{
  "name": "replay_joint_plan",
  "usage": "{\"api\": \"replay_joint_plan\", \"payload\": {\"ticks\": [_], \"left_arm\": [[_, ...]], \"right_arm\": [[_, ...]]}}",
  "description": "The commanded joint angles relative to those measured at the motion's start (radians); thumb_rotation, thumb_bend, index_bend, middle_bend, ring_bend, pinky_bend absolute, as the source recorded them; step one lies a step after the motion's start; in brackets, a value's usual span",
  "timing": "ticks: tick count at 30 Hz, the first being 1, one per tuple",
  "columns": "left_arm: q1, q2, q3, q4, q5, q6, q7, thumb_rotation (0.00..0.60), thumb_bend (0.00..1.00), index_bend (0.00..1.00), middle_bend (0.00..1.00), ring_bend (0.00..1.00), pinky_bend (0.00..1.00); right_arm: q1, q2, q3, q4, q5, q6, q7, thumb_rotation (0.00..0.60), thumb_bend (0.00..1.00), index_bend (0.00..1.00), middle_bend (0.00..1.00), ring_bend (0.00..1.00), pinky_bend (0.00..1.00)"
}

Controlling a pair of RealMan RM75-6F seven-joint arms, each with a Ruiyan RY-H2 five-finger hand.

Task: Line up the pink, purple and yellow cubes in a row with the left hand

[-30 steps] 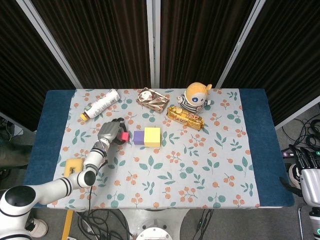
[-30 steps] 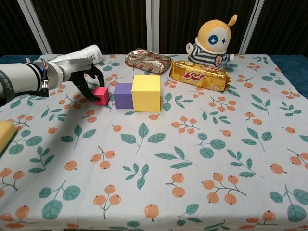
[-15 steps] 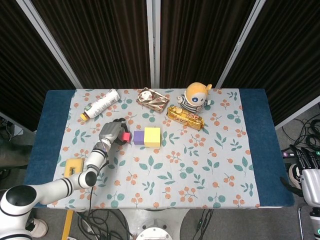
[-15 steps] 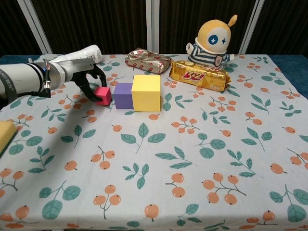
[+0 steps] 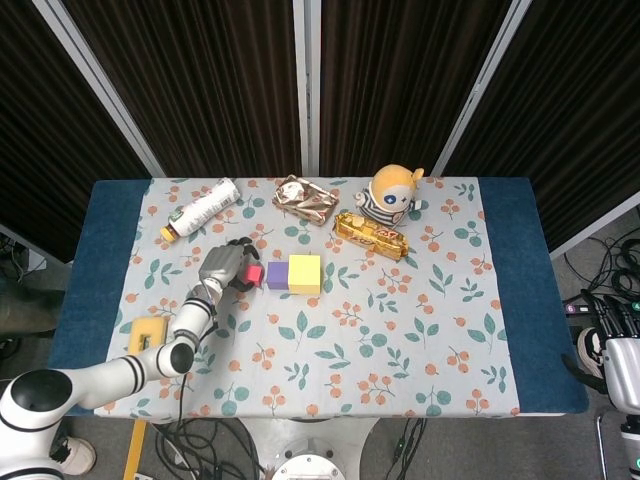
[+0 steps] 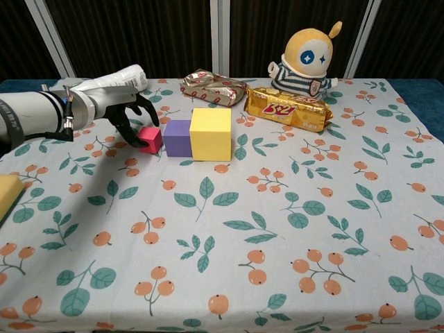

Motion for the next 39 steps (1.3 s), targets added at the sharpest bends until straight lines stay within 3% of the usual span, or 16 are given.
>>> {"api": "replay_joint_plan", "payload": {"ticks": [1, 9, 18, 25, 39], "left_arm": [[0.006, 0.018, 0.007, -0.029, 0.008, 0.002, 0.0, 0.6, 0.32, 0.32, 0.19, 0.14, 0.26], [0.059, 0.095, 0.047, -0.129, 0.118, 0.09, -0.002, 0.6, 0.31, 0.25, 0.16, 0.12, 0.25], [0.054, 0.009, 0.051, 0.0, 0.151, 0.12, 0.019, 0.6, 0.16, 0.25, 0.14, 0.12, 0.25], [0.044, -0.053, 0.018, 0.093, 0.176, 0.121, -0.005, 0.6, 0.16, 0.25, 0.14, 0.12, 0.25], [0.035, -0.099, -0.01, 0.168, 0.205, 0.094, -0.012, 0.6, 0.16, 0.25, 0.14, 0.12, 0.25]], "right_arm": [[0.0, 0.0, 0.0, 0.0, -0.002, 0.001, 0.0, 0.6, 0.09, 0.01, 0.16, 0.11, 0.23], [0.002, -0.001, 0.0, 0.002, -0.008, 0.003, 0.003, 0.6, 0.1, 0.01, 0.16, 0.11, 0.23], [-0.003, -0.001, -0.002, 0.0, -0.011, 0.011, -0.001, 0.6, 0.1, 0.01, 0.16, 0.11, 0.23], [-0.004, 0.001, 0.0, -0.002, -0.002, 0.007, -0.004, 0.6, 0.1, 0.01, 0.16, 0.11, 0.23], [-0.007, 0.003, 0.001, -0.003, 0.006, 0.005, -0.003, 0.6, 0.1, 0.01, 0.16, 0.11, 0.23]]}}
